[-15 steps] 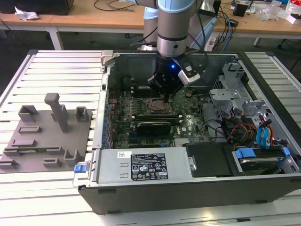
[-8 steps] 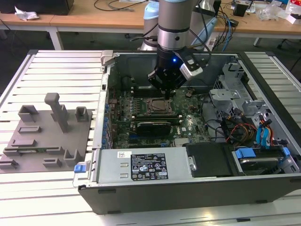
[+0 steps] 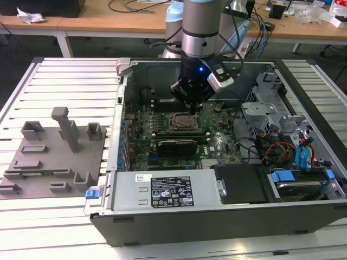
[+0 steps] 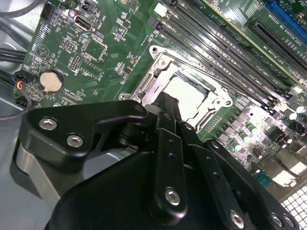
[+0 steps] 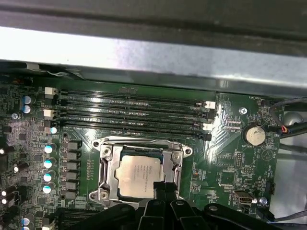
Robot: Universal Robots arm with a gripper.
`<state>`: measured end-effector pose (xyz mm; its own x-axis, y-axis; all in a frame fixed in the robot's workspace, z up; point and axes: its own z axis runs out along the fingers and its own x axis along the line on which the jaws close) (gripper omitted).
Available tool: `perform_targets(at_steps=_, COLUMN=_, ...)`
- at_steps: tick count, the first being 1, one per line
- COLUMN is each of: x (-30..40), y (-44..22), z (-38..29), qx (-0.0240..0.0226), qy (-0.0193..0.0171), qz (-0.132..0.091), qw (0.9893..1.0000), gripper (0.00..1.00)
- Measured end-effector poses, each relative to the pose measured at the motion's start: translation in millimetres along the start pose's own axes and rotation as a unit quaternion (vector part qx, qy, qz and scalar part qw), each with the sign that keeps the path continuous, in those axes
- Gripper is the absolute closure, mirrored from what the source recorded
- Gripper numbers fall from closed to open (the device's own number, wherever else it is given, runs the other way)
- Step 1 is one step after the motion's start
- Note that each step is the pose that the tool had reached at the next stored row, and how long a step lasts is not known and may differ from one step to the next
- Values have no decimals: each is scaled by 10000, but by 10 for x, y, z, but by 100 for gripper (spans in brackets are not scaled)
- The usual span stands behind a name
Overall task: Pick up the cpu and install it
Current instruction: 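Install the second cpu locking lever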
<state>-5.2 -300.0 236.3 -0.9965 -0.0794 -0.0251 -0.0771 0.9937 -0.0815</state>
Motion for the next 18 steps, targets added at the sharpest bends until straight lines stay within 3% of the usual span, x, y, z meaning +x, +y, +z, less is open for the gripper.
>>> perform_targets(at_steps=3, x=1, y=-15, z=1, qx=0, qy=0, qz=-1, qw=10000, gripper=89)
perform_targets(at_steps=5, x=16, y=-193, z=15, qx=0, qy=0, qz=1, qw=10000, gripper=89)
perform_targets(at_steps=7, x=20, y=-258, z=21, qx=0, qy=0, qz=0, qw=10000, gripper=89)
perform_targets(at_steps=8, x=29, y=-358, z=30, qx=0, qy=0, qz=0, qw=10000, gripper=89)
perform_targets(at_steps=11, x=43, y=-501, z=47, qx=-62, qy=-5, qz=2, qw=10000, gripper=89)
perform_targets(at_steps=12, x=51, y=-554, z=53, qx=-104, qy=-8, qz=3, qw=9999, gripper=89)
perform_targets(at_steps=14, x=79, y=-593, z=61, qx=-177, qy=-14, qz=7, qw=9998, gripper=89)
perform_targets(at_steps=15, x=144, y=-603, z=64, qx=-321, qy=-25, qz=10, qw=9995, gripper=89)
perform_targets(at_steps=16, x=222, y=-605, z=65, qx=-499, qy=-39, qz=16, qw=9987, gripper=89)
perform_targets(at_steps=17, x=267, y=-613, z=72, qx=-553, qy=-43, qz=18, qw=9985, gripper=89)
perform_targets(at_steps=18, x=343, y=-622, z=101, qx=-575, qy=-45, qz=18, qw=9983, gripper=89)
